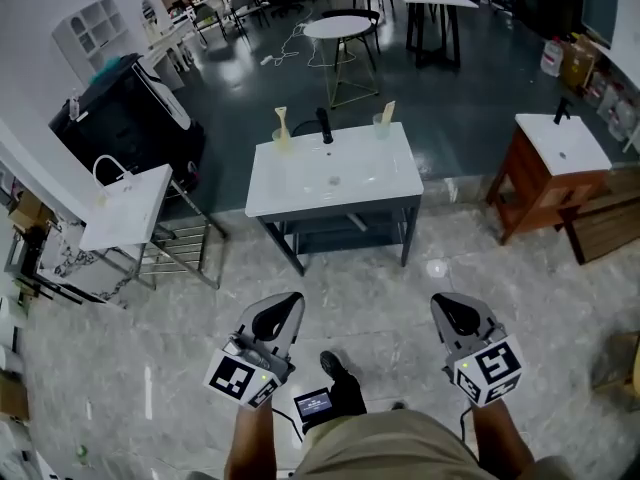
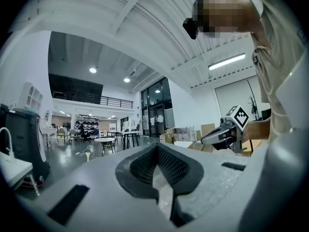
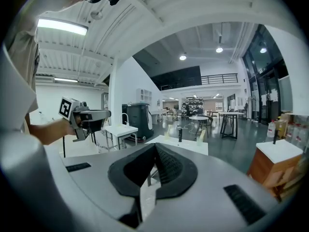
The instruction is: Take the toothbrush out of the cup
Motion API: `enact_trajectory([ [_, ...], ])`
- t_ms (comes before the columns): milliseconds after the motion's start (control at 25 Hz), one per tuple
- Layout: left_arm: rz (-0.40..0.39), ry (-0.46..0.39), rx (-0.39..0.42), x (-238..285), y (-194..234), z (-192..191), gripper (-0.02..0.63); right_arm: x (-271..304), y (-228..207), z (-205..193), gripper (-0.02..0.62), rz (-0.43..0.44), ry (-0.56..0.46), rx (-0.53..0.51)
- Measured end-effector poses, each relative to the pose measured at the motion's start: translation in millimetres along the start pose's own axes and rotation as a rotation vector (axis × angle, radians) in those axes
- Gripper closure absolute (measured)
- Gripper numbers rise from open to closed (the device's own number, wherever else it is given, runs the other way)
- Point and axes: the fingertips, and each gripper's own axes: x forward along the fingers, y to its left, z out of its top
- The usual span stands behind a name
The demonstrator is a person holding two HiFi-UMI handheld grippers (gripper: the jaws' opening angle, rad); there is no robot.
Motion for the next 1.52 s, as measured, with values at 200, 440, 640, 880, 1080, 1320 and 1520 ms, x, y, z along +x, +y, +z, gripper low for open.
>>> enact_trajectory([
  [200, -0.028, -0.054, -0.019, 33, 97, -4, 0.6, 95, -2, 33, 0.591, -0.013, 0.017, -0.025],
  [440, -0.072, -0.069, -0.006, 68, 199, -2, 0.6, 207, -12, 83, 0.591, -0.037, -0.012, -0.035],
  [640, -0.092, -0.069, 0.007, 89, 251, -8, 0.6, 264, -44, 95, 0.591, -0.1, -0.001, -0.017],
  [880, -0.075, -0.038, -0.032, 121, 296, -29, 0.6, 337, -119, 105, 0.589, -0.166, 0.001, -0.018],
  [1080, 0.001, 0.015, -0.049, 159, 327, -49, 0.6, 409, -216, 92, 0.589, -0.204, 0.007, 0.029],
  [1320, 0.079, 0.102, -0.095, 248, 368, -89, 0.6, 507, -357, 54, 0.461, -0.247, 0.058, 0.109],
  [1520, 0.086, 0.181, -0.141, 328, 391, -131, 0.6, 584, -453, 5, 0.396, -0.272, 0.128, 0.156],
])
